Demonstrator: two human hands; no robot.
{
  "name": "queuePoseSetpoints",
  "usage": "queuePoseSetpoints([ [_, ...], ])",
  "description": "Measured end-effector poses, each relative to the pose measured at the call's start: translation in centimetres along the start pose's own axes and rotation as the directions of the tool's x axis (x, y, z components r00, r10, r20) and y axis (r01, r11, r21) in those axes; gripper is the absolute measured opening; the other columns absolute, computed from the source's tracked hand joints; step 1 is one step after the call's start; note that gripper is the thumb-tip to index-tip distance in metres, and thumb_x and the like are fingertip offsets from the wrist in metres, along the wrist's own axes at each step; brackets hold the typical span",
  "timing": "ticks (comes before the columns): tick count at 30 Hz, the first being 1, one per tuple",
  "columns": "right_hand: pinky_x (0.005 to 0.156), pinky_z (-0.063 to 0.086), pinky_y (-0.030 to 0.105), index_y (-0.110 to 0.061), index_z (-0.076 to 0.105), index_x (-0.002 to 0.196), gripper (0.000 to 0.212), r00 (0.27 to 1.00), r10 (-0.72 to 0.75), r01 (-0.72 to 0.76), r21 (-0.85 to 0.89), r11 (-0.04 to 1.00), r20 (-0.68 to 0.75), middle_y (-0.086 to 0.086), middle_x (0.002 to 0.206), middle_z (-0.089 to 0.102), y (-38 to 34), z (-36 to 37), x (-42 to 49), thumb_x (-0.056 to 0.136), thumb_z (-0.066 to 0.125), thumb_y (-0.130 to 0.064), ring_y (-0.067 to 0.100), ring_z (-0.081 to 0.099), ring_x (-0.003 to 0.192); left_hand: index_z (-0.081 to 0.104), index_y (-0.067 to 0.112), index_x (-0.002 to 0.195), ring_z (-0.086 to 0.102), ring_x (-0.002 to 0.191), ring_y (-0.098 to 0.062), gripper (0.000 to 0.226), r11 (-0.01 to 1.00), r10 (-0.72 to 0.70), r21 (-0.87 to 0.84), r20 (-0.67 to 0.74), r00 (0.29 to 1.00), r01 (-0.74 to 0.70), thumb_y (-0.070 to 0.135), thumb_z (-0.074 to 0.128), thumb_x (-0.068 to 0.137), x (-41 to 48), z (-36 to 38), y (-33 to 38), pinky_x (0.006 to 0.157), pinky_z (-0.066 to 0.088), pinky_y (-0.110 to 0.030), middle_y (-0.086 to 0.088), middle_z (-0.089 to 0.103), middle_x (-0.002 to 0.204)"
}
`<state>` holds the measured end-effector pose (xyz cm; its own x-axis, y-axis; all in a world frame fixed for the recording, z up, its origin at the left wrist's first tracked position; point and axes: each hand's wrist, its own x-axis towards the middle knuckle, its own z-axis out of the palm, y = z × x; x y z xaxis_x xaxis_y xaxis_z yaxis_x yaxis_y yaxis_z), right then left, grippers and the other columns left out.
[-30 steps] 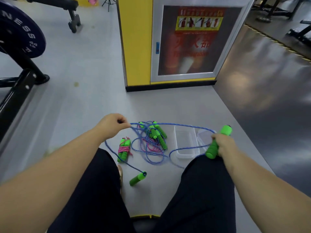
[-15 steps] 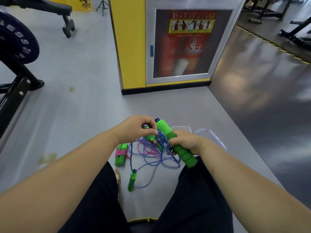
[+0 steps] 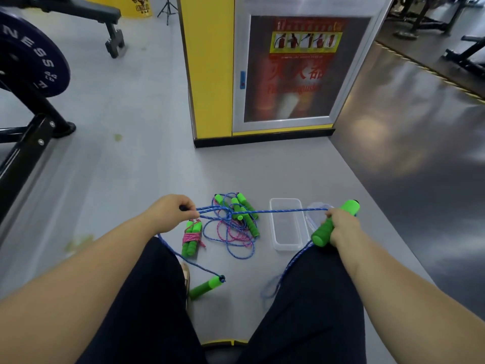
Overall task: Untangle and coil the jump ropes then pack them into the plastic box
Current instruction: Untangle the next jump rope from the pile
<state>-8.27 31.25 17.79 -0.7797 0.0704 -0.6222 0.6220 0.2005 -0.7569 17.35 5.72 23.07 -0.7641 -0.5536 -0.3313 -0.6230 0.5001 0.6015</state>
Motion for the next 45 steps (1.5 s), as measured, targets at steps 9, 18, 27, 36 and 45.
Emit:
queuePoseSetpoints([
  [9,0.045,0.040,0.018,-0.012,0.047,0.078,0.019,0.870,-0.236,0.355,-0.217,0.909,0.433,0.007,0.065,0.050,-0.7,1.7,-5.2,0.082,0.050,0.007,0.005,0.056,0.037,0.062,0.016,0.087,0.038,0.054,-0.006,0.014,0.955,0.130,-0.275,0.050,0.990,-0.112,0.027,0.055,0.093,-1.1,0.2,4.5,0.045,0.034,-0.011,0.008,0.068,0.080],
  [18,0.043,0.041,0.020,-0.009,0.057,0.074,0.008,0.494,-0.065,0.307,-0.105,0.946,0.867,0.007,0.061,0.055,-0.5,4.0,-10.2,0.074,0.064,-0.005,0.012,0.047,0.043,0.058,0.013,0.088,0.036,0.037,0.000,0.019,0.920,0.133,-0.374,0.017,0.991,-0.117,0.024,0.046,0.098,-0.9,0.1,7.4,0.039,0.030,-0.008,-0.002,0.069,0.081],
  [27,0.040,0.042,0.020,-0.010,0.055,0.073,0.011,0.874,-0.153,0.156,0.033,0.987,0.461,0.004,0.065,0.058,-1.0,2.6,-5.6,0.083,0.058,-0.007,0.007,0.048,0.040,0.056,0.013,0.094,0.025,0.043,-0.011,0.021,0.792,-0.035,-0.610,-0.017,0.999,0.017,0.027,0.041,0.100,-0.8,1.6,6.2,0.038,0.022,-0.019,-0.005,0.069,0.062],
  [36,0.051,0.043,0.023,-0.006,0.052,0.100,0.019,0.835,-0.359,0.392,0.005,0.920,0.417,0.006,0.089,0.056,-1.5,2.0,-6.6,0.083,0.055,0.003,0.012,0.053,0.050,0.058,0.026,0.107,0.025,0.055,-0.014,0.020,0.688,0.097,-0.726,0.082,0.992,-0.008,0.023,0.040,0.101,-1.3,2.0,7.9,0.043,0.023,-0.018,-0.003,0.074,0.089],
  [45,0.049,0.044,0.020,-0.009,0.053,0.112,0.035,0.411,-0.163,0.370,0.000,0.929,0.897,0.003,0.068,0.061,-1.5,4.3,-12.4,0.080,0.064,-0.001,0.010,0.049,0.047,0.066,0.019,0.091,0.033,0.050,-0.008,0.006,0.702,0.197,-0.702,0.032,0.980,-0.118,0.016,0.065,0.086,-1.2,1.7,9.4,0.047,0.028,-0.017,0.006,0.069,0.069],
])
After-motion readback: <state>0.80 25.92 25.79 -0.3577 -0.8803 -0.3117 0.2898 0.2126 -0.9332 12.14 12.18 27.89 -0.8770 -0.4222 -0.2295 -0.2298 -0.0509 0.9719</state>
